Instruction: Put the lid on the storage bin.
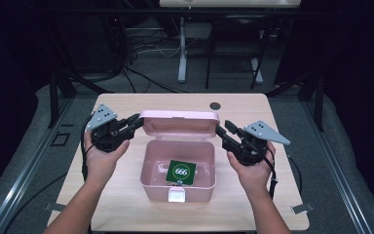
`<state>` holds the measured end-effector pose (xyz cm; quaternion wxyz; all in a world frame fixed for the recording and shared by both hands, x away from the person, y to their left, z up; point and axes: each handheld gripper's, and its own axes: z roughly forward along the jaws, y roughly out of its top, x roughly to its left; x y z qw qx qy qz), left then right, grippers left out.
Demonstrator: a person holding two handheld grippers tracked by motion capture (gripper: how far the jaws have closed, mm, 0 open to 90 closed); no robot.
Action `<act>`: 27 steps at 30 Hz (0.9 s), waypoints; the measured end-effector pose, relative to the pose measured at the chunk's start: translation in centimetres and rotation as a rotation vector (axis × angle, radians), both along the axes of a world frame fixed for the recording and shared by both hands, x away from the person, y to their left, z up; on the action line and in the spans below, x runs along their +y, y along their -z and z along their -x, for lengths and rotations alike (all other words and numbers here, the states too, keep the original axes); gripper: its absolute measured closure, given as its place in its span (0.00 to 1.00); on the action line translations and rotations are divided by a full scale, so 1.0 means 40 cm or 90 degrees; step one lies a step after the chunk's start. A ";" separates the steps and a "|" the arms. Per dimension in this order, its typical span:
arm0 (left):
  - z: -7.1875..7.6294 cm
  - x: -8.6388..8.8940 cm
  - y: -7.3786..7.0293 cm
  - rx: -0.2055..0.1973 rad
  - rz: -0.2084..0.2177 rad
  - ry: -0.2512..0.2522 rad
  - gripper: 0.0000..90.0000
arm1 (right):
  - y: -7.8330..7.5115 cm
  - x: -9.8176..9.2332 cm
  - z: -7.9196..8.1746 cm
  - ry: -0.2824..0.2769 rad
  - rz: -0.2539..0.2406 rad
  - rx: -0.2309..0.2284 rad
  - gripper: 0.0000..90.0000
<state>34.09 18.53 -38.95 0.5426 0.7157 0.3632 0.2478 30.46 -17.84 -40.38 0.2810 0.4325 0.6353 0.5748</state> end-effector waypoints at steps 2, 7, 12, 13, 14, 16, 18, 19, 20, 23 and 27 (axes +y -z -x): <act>0.002 0.000 0.000 0.000 0.000 -0.001 0.86 | -0.002 -0.004 0.000 0.002 -0.002 0.000 0.69; 0.005 0.000 0.001 0.000 -0.001 0.001 0.85 | -0.007 -0.021 -0.002 0.009 -0.009 0.002 0.69; 0.012 0.002 0.003 0.002 0.001 0.005 0.85 | -0.005 -0.029 -0.006 0.016 -0.010 0.003 0.68; 0.012 0.002 0.003 0.002 0.001 0.005 0.85 | -0.005 -0.029 -0.006 0.016 -0.010 0.003 0.68; 0.013 0.003 0.003 0.002 0.000 0.007 0.85 | -0.005 -0.029 -0.006 0.016 -0.010 0.003 0.68; 0.017 0.005 0.006 0.003 0.005 0.010 0.85 | -0.004 -0.030 -0.008 0.018 -0.009 0.004 0.67; 0.020 0.006 0.008 0.003 0.007 0.012 0.85 | -0.002 -0.031 -0.011 0.018 -0.007 0.007 0.66; 0.022 0.007 0.008 0.004 0.003 0.015 0.84 | -0.001 -0.031 -0.012 0.018 -0.006 0.010 0.66; 0.025 0.007 0.008 0.003 0.004 0.016 0.84 | 0.001 -0.032 -0.015 0.017 -0.005 0.013 0.66; 0.029 0.010 0.010 0.004 0.002 0.020 0.84 | 0.006 -0.034 -0.018 0.017 -0.007 0.016 0.65; 0.033 0.012 0.010 0.007 0.000 0.025 0.84 | 0.015 -0.036 -0.023 0.020 -0.007 0.022 0.65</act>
